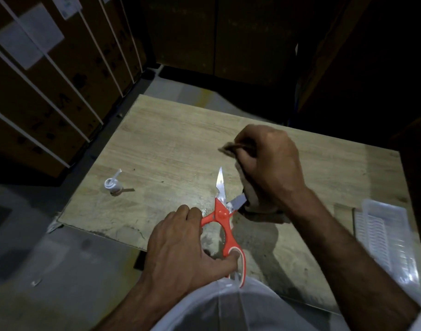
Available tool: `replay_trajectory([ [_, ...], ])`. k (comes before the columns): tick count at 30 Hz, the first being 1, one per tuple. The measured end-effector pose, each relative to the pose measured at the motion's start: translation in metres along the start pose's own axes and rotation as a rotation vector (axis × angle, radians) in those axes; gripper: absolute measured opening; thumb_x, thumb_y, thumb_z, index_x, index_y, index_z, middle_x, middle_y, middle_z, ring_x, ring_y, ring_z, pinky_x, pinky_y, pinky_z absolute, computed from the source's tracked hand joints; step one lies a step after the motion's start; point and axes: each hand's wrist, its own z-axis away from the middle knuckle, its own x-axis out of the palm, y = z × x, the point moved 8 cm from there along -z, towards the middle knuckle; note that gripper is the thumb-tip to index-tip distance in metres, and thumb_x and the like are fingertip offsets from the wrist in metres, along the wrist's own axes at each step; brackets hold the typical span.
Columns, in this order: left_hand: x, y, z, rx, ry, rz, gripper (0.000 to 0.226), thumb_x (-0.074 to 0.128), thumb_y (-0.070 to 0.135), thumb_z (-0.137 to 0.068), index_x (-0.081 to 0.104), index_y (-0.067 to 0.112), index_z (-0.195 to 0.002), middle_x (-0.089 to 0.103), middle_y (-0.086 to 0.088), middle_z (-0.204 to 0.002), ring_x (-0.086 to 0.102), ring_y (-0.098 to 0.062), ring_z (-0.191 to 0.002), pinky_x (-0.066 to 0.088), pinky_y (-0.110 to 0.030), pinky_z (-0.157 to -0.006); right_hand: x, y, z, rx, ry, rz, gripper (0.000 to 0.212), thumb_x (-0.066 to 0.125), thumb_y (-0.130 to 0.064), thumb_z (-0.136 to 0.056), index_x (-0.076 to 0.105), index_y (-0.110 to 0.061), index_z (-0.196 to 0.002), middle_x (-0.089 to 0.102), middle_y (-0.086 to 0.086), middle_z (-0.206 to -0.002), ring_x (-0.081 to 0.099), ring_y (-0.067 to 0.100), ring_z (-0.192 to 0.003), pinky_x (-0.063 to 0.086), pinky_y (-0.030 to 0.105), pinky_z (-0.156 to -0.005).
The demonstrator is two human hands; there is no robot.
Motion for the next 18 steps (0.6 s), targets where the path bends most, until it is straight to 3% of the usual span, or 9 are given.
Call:
replay_trajectory([
  [4, 0.001, -0.003, 0.0, -0.028, -0.042, -0.005, 0.069, 0.057, 0.093, -0.059, 0.042, 0.032, -0.088, 0.038, 0.015, -0.078, 0.041, -0.009, -0.071, 0.035, -0.028, -0.067, -0.038, -0.009, 0.02, -0.056, 0.145, -0.115, 0.011, 0.077, -0.022, -0.087, 0.076, -0.019, -0.098, 0.074, -0.003, -0.085, 0.068, 0.018, -0.077, 0.054, 0.038, -0.068],
  [7, -0.005, -0.003, -0.002, -0.035, -0.003, 0.002, 0.067, 0.057, 0.091, -0.058, 0.047, 0.03, -0.085, 0.041, 0.013, -0.078, 0.044, -0.011, -0.07, 0.036, -0.03, -0.067, -0.012, -0.038, 0.067, -0.266, -0.071, -0.111, 0.013, 0.072, -0.023, -0.094, 0.078, -0.016, -0.103, 0.074, 0.001, -0.093, 0.065, 0.018, -0.082, 0.05, 0.031, -0.076],
  [10, -0.005, -0.002, -0.002, -0.036, 0.004, -0.035, 0.071, 0.052, 0.093, -0.058, 0.054, 0.029, -0.09, 0.046, 0.011, -0.081, 0.047, -0.014, -0.075, 0.041, -0.033, -0.072, 0.022, -0.042, 0.103, -0.298, -0.262, -0.111, 0.029, 0.057, -0.034, -0.1, 0.076, -0.02, -0.117, 0.07, 0.001, -0.11, 0.063, 0.016, -0.095, 0.055, 0.035, -0.078],
  [15, -0.006, -0.003, -0.005, -0.019, 0.051, -0.047, 0.07, 0.06, 0.089, -0.057, 0.054, 0.025, -0.085, 0.049, 0.009, -0.079, 0.05, -0.017, -0.074, 0.045, -0.037, -0.072, 0.023, -0.042, 0.092, -0.252, -0.296, -0.146, 0.036, 0.049, -0.041, -0.099, 0.073, -0.027, -0.123, 0.06, -0.005, -0.109, 0.053, 0.011, -0.098, 0.046, 0.025, -0.074],
  [18, -0.009, -0.002, -0.005, 0.009, 0.105, -0.024, 0.067, 0.064, 0.085, -0.056, 0.051, 0.024, -0.08, 0.047, 0.009, -0.075, 0.048, -0.018, -0.069, 0.042, -0.035, -0.066, 0.024, -0.04, 0.083, -0.218, -0.283, -0.112, 0.029, 0.059, -0.033, -0.098, 0.073, -0.028, -0.123, 0.061, -0.006, -0.105, 0.052, 0.012, -0.096, 0.049, 0.029, -0.069],
])
